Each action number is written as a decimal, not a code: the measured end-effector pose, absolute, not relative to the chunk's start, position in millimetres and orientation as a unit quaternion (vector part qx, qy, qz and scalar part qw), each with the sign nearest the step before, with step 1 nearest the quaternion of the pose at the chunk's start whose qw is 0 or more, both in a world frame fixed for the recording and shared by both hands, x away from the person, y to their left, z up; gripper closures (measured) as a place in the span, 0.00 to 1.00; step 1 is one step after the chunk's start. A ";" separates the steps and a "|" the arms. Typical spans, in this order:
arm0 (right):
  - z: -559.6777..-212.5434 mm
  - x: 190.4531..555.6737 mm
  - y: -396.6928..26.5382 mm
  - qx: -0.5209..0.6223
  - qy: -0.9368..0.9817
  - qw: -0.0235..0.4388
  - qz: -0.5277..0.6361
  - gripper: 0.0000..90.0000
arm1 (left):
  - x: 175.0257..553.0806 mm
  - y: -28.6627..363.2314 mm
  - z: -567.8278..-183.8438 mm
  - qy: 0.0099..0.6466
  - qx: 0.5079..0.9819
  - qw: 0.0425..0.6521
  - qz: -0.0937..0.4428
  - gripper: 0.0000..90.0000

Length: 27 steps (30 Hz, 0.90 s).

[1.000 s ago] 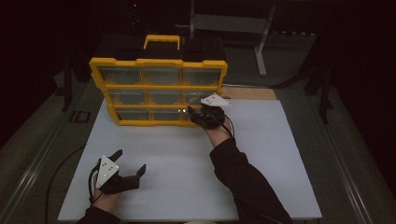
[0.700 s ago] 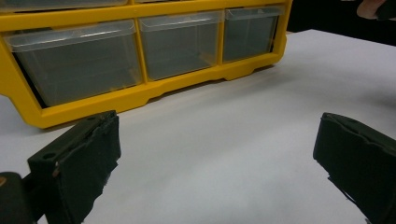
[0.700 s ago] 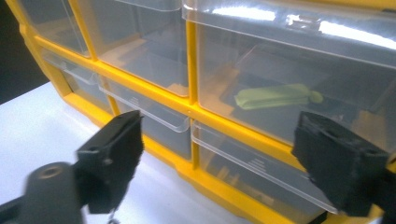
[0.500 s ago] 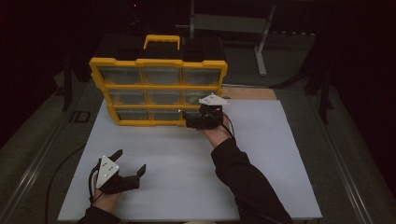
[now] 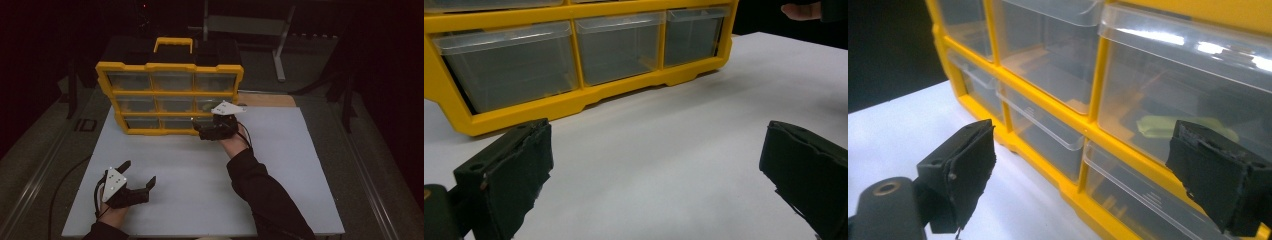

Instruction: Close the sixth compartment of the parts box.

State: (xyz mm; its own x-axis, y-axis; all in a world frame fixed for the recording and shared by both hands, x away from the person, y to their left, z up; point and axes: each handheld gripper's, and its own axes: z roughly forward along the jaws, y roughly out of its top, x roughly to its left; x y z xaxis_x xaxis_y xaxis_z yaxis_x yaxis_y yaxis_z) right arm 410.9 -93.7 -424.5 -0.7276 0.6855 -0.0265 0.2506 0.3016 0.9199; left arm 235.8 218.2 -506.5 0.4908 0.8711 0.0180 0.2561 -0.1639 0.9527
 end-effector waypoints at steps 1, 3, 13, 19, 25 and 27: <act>-424.2 410.7 -93.9 0.297 0.780 0.211 0.510 0.13 | 235.8 218.1 -506.6 0.403 0.700 0.506 0.303 0.02; -423.9 410.4 -93.9 0.289 0.782 0.200 0.514 0.13 | 235.9 218.2 -506.6 0.403 0.700 0.506 0.304 0.02; -419.5 407.0 -93.1 0.271 0.786 0.193 0.521 0.13 | 235.6 218.7 -506.9 0.404 0.699 0.506 0.303 0.02; -417.7 405.1 -93.1 0.263 0.789 0.187 0.523 0.13 | 234.7 219.6 -506.7 0.404 0.699 0.505 0.304 0.02; -416.0 402.5 -92.6 0.256 0.792 0.187 0.521 0.13 | 233.7 219.9 -506.9 0.405 0.699 0.505 0.305 0.02; -414.9 401.0 -93.6 0.254 0.792 0.186 0.523 0.13 | 233.4 219.9 -506.8 0.404 0.699 0.504 0.305 0.02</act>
